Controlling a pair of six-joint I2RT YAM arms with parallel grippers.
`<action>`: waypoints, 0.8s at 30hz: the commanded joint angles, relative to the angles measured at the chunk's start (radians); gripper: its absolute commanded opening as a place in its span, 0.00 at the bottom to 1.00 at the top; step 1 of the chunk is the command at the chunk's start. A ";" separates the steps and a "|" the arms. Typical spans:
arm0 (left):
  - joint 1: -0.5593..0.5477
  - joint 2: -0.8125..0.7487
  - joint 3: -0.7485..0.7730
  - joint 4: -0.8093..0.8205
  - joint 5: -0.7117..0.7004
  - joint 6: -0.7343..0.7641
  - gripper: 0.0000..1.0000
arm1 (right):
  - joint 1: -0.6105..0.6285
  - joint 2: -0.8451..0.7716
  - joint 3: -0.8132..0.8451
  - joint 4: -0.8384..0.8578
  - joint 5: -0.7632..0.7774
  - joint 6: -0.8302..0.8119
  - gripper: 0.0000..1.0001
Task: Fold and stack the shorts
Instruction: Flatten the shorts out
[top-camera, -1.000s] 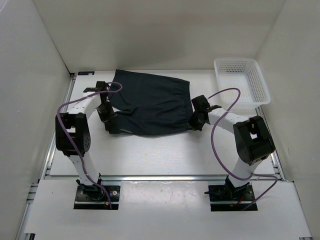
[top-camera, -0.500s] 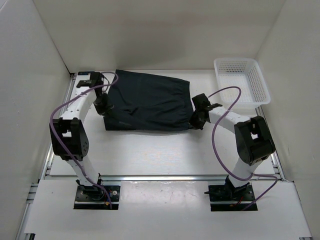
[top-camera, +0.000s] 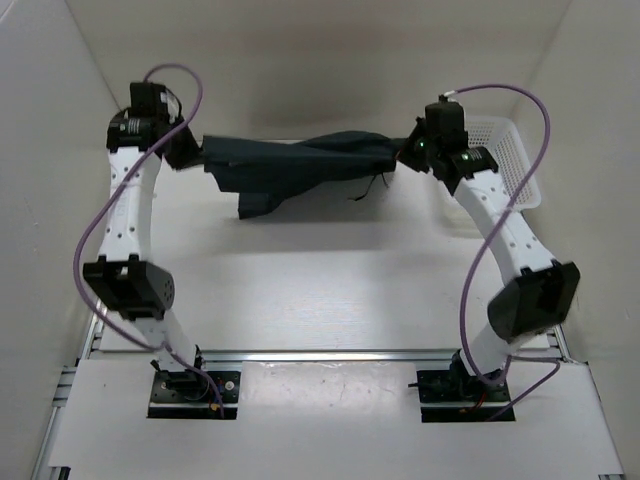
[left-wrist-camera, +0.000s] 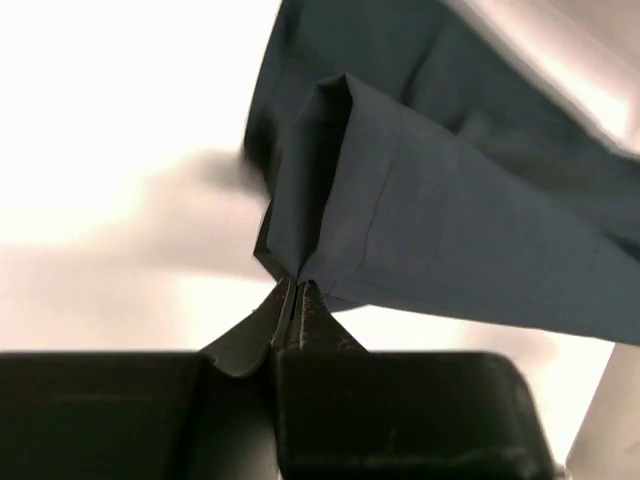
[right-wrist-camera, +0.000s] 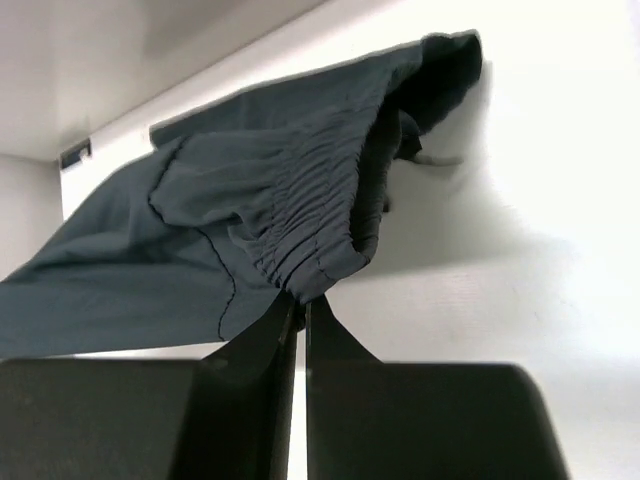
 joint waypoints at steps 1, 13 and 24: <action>0.011 -0.196 -0.318 0.047 0.020 -0.003 0.10 | 0.030 -0.154 -0.218 -0.045 0.077 -0.068 0.00; -0.019 -0.640 -1.228 0.249 0.146 -0.170 0.48 | 0.097 -0.619 -1.001 -0.056 0.165 0.181 0.47; -0.143 -0.660 -1.445 0.249 0.170 -0.308 0.65 | 0.097 -0.671 -1.013 -0.136 0.056 0.210 0.45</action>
